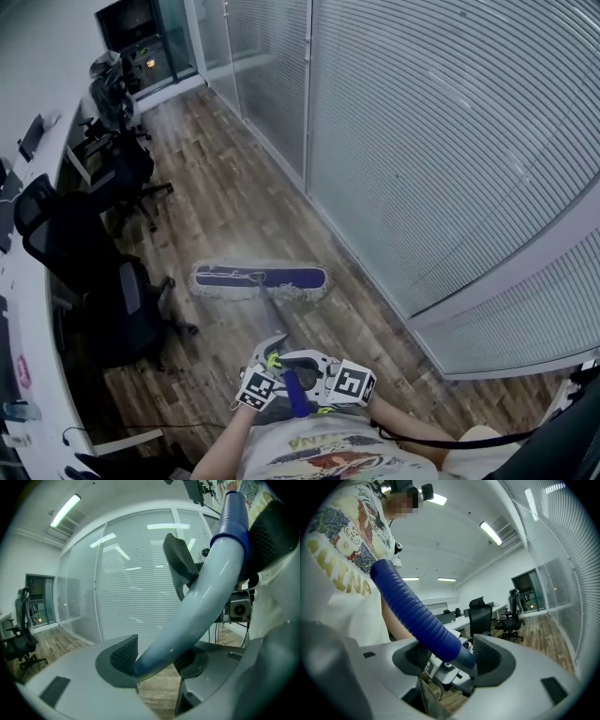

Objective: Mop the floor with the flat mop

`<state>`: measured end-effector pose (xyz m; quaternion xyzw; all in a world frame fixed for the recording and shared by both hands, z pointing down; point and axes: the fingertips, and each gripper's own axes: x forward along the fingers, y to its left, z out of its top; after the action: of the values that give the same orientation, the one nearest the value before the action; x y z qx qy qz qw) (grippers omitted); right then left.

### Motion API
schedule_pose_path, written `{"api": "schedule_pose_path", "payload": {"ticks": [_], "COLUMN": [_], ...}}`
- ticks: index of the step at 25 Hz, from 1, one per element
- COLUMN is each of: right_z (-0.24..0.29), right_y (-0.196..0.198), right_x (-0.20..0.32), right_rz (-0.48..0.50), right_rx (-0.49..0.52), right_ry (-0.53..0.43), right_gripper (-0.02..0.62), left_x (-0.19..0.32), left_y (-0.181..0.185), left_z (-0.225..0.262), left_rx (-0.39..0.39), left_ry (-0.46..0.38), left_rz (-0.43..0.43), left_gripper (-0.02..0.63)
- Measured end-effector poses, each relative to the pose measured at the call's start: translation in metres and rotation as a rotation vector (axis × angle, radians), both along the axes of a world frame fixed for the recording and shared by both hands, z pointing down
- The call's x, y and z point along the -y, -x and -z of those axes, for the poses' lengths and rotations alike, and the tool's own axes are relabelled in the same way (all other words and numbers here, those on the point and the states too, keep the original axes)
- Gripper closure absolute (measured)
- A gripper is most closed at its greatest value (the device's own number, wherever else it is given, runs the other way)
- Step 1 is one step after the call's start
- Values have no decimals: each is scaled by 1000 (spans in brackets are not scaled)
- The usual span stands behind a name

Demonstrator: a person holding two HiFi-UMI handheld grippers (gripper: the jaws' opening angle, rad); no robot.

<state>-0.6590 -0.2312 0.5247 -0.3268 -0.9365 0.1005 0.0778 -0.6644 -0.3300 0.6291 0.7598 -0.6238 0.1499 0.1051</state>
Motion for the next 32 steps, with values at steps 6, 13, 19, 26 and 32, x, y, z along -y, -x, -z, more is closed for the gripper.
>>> {"api": "schedule_pose_path", "payload": {"ticks": [6, 13, 19, 26, 32], "right_z": [17, 12, 8, 1, 2], "right_y": [119, 214, 256, 264, 254], "right_x": [37, 66, 85, 74, 68], "right_rz": [-64, -79, -106, -92, -100], "right_rx": [19, 12, 1, -20, -14], "right_ry": [29, 12, 16, -2, 5], "right_gripper": [344, 344, 344, 344, 344], "left_x": [36, 66, 85, 75, 67], "left_y": [114, 207, 248, 256, 249], "left_z": [16, 12, 10, 4, 3], "left_rx": [-25, -31, -23, -27, 0], "left_ry": [-17, -19, -12, -19, -5], "left_rz": [-17, -40, -56, -52, -37], "left_gripper": [426, 423, 423, 423, 425]}}
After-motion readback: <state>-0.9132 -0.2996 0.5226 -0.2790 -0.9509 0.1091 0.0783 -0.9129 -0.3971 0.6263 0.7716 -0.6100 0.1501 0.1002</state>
